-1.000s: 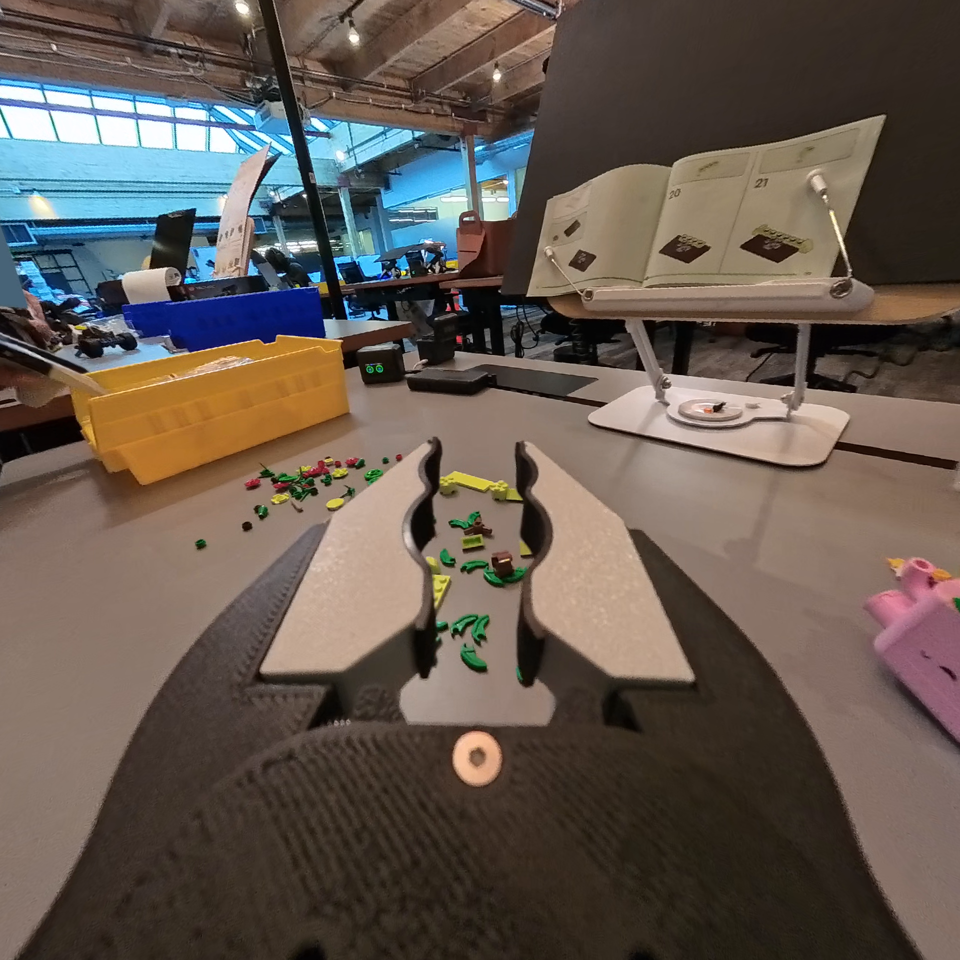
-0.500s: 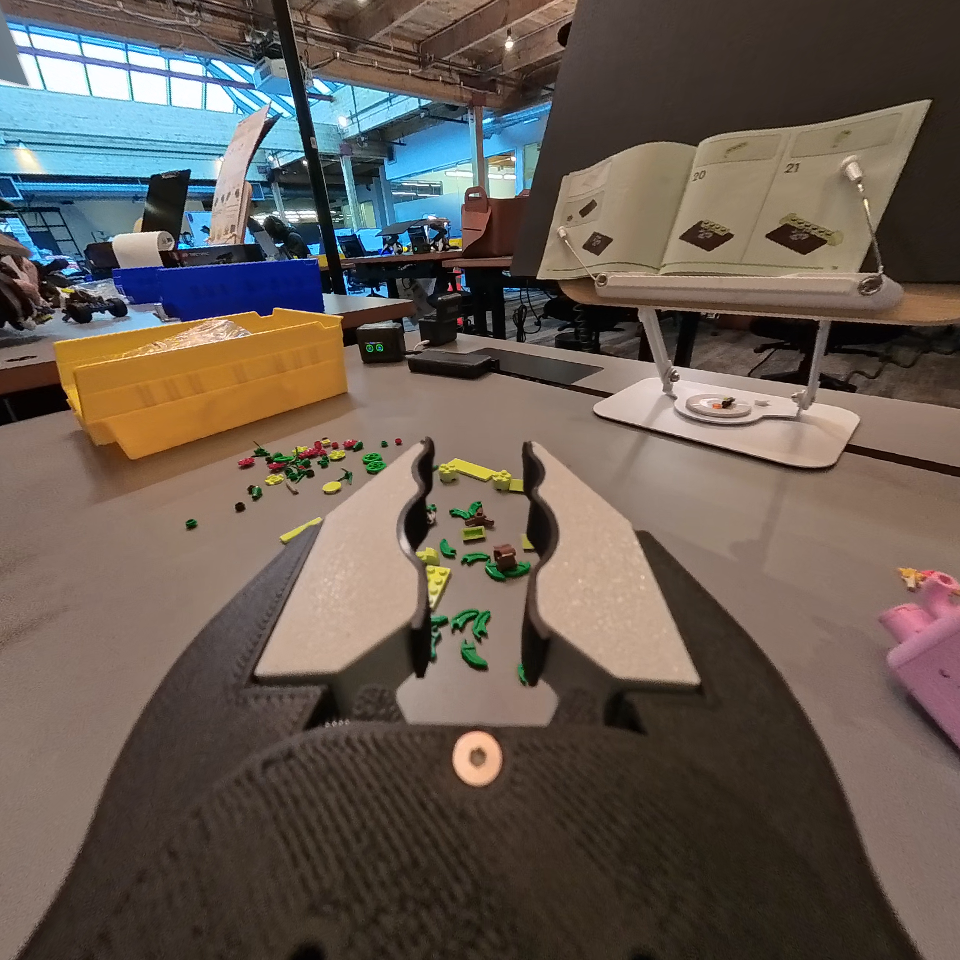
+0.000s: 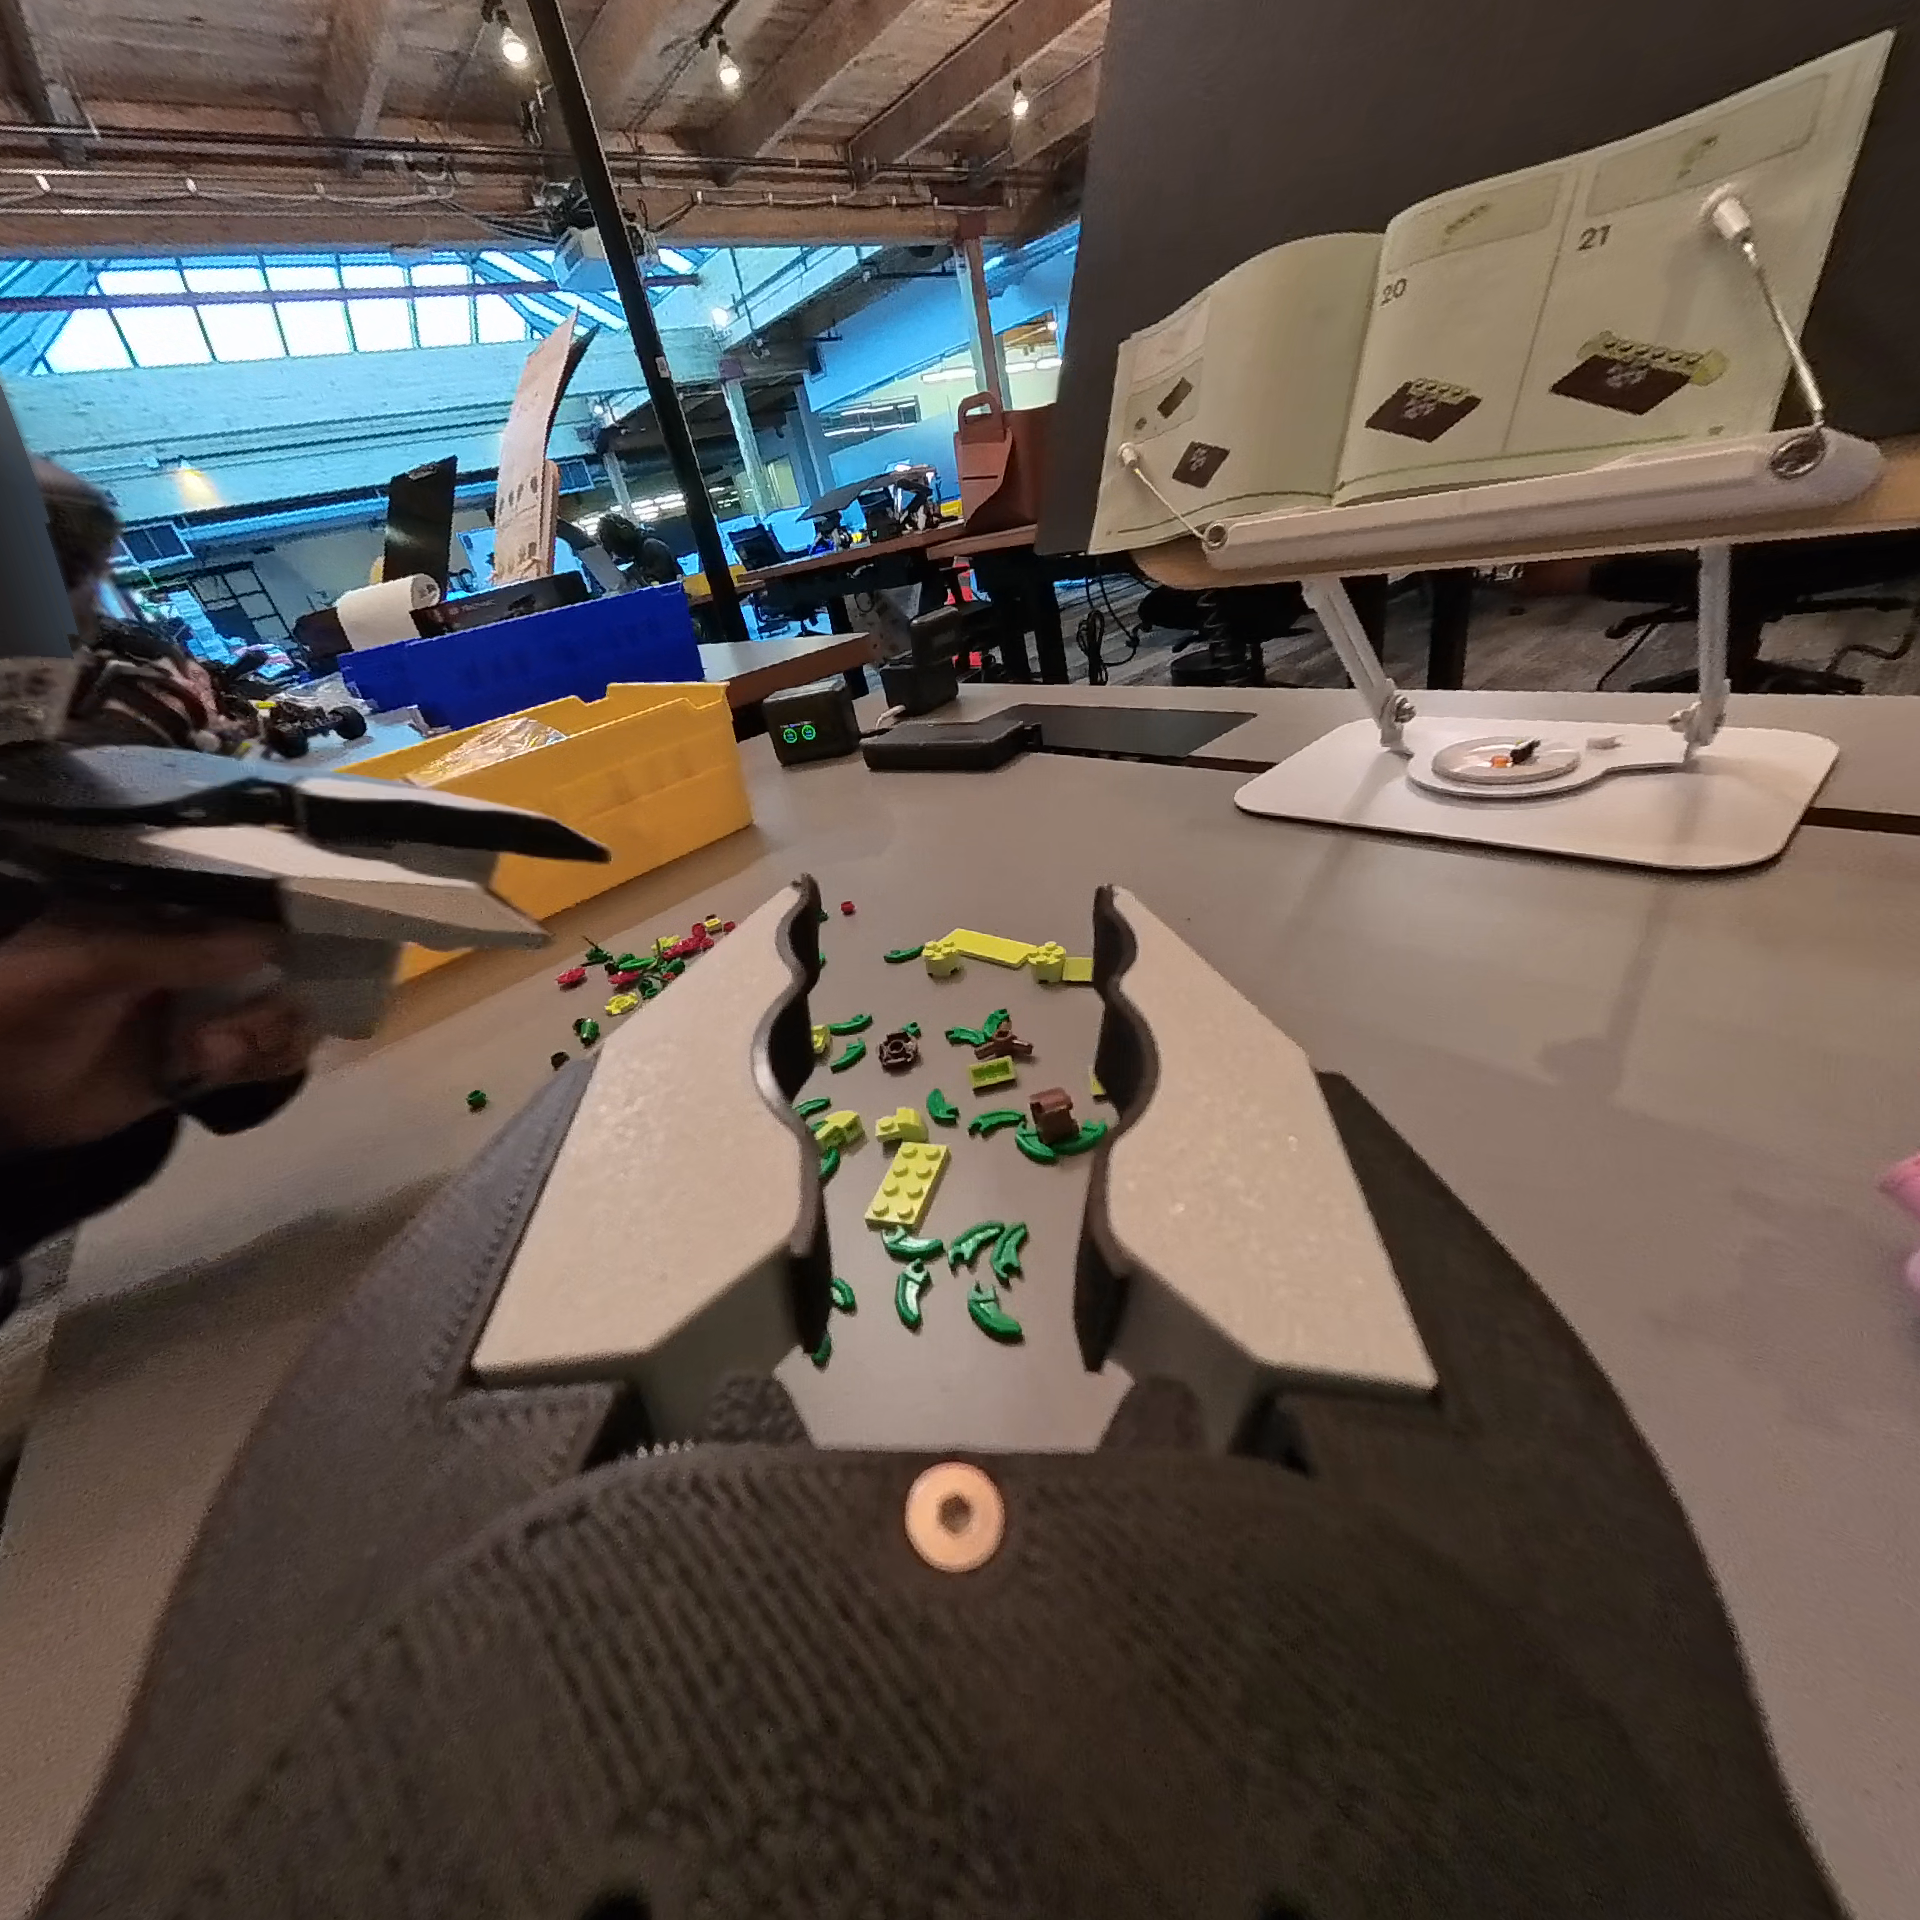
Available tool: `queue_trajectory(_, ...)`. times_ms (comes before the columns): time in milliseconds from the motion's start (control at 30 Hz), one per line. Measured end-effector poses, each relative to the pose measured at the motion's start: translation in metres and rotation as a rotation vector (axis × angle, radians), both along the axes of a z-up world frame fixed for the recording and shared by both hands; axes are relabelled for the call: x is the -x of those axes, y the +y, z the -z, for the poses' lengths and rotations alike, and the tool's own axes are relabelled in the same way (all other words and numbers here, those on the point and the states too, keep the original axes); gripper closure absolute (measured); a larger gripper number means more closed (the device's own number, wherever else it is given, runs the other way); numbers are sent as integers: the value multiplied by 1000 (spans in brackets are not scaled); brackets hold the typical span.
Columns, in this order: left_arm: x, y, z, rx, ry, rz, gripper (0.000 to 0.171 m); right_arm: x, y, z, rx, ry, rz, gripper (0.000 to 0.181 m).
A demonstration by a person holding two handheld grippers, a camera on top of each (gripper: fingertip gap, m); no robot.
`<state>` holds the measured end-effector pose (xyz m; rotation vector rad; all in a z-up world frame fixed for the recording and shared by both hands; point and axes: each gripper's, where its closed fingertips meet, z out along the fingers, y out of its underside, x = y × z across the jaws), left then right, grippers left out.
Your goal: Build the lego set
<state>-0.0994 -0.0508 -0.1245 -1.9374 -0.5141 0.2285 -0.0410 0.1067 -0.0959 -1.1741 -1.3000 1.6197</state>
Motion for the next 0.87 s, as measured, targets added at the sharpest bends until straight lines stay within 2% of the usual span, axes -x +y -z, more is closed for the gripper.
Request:
queue_trajectory(33,0,11,5,-3,17,36,120,0,-1,0,-7,4,-1,131)
queue_trajectory(100,-4,25,2,-53,90,125,171,0,-4,0,-24,2,-6,132)
queue_trajectory(200,-25,31,-27,-276,171,188,171,0,-9,2,-50,-7,-26,134)
queue_trajectory(267,-39,26,-36,-351,203,216,171,0,-12,3,-68,-6,-26,135)
queue_trajectory(400,-74,23,-35,-329,316,362,171,0,-17,4,-81,-11,-44,141)
queue_trajectory(500,-114,39,-26,-264,247,550,171,1,-19,5,-86,-20,-51,141)
queue_trajectory(667,-155,53,-17,-275,223,674,171,1,-19,6,-88,-21,-53,141)
queue_trajectory(767,-151,57,-6,-236,225,677,171,1,-19,6,-86,-23,-51,141)
queue_trajectory(867,-134,55,-4,-234,195,624,171,2,-19,7,-80,-33,-57,141)
